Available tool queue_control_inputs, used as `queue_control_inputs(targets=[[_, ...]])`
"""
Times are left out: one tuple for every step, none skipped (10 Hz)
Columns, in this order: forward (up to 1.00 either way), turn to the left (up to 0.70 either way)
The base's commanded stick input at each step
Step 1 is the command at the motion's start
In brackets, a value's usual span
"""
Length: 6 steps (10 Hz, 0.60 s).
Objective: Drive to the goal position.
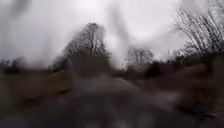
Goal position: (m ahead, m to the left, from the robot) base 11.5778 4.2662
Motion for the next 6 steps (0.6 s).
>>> queue_control_inputs(targets=[[0.85, 0.00], [0.85, 0.00], [0.85, 0.00], [0.85, 0.00], [0.85, 0.00], [0.85, 0.00]])
